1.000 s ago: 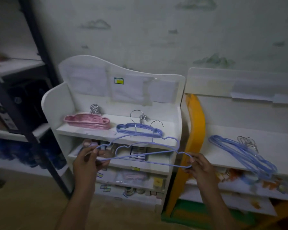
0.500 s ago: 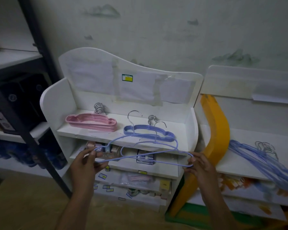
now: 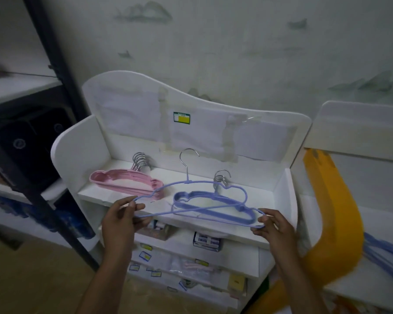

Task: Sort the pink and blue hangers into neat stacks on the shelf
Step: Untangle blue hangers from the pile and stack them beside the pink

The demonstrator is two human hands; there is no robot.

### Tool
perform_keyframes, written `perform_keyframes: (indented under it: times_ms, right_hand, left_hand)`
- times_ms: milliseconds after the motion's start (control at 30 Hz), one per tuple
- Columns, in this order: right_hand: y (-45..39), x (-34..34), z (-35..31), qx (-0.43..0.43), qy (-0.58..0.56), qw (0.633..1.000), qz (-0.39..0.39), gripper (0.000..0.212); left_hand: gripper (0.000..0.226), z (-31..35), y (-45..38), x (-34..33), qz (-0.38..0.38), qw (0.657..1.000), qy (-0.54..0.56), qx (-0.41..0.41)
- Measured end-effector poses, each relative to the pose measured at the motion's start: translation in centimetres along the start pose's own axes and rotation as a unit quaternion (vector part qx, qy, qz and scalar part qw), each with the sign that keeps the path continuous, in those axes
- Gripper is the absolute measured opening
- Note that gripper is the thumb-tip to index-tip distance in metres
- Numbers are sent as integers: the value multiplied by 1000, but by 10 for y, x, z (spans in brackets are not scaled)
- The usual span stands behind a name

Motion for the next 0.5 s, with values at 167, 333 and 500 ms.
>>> perform_keyframes:
  times_ms: [167,333,500]
  right_hand:
    - [-31,4,26,-20,-11,1000,-3,15]
    - [-56,8,41,-28,-22,999,9,18]
    - [-71,9,49,-32,-13,999,27,27]
  left_hand:
    - [15,-18,-17,-15,8,999,-29,16]
    - [14,-25,-32,-29,12,998,-50,25]
    - [14,-31,-42,-44,9,998,-60,31]
Point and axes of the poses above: each hand's wrist, its own y-axis away from the middle knuckle, its own x-axis out of the back of the hand, z = x × y, the point moved 5 cm from there along -y, towards the middle knuckle, and after that the axes turned 11 degrees about -z, right-handed, at the moved point
